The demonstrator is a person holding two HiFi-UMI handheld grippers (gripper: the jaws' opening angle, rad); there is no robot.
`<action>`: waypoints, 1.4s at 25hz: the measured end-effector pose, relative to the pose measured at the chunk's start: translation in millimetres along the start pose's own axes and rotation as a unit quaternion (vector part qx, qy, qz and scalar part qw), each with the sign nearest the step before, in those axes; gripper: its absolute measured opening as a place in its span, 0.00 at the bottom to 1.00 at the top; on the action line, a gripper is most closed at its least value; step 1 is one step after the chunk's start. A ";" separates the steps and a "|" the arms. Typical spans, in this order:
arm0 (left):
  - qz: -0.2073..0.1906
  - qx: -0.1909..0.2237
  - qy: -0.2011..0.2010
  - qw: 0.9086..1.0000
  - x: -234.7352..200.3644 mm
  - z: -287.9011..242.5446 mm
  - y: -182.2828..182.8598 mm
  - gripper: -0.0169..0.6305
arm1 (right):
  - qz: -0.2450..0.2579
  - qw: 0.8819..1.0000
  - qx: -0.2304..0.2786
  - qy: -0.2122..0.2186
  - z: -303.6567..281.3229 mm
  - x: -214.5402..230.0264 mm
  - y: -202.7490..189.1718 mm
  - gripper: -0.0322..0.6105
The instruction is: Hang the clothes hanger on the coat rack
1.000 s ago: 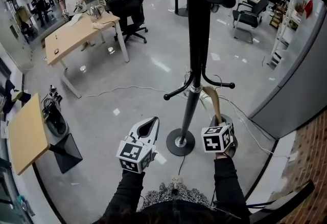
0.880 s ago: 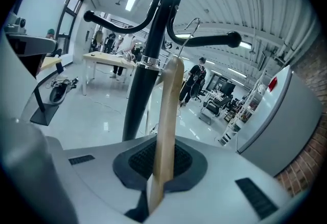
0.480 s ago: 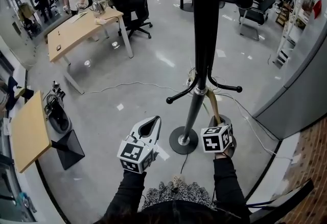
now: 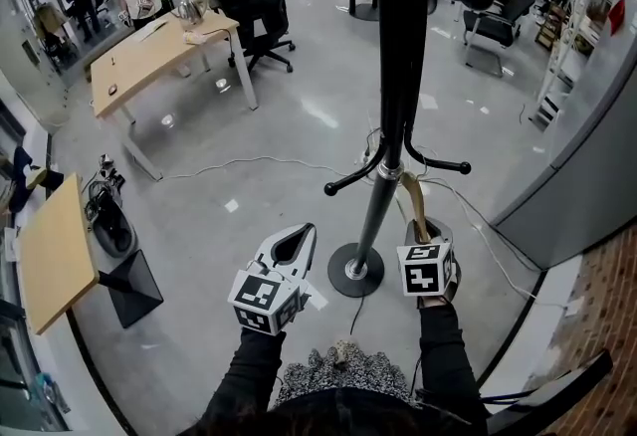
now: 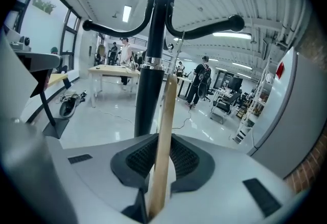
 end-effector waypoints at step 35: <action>-0.022 0.069 -0.055 0.996 45.6 199.5 16.4 0.04 | 0.032 0.985 0.153 -0.075 252.3 -126.9 -29.4 0.07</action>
Point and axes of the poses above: the fingertips, and each gripper's own axes: z backward along the fingers, x to its right, y out of its top, the point moved 6 cm from there along z, backward along the fingers, and after that the axes turned 11 degrees about y, right-handed, at the moved point
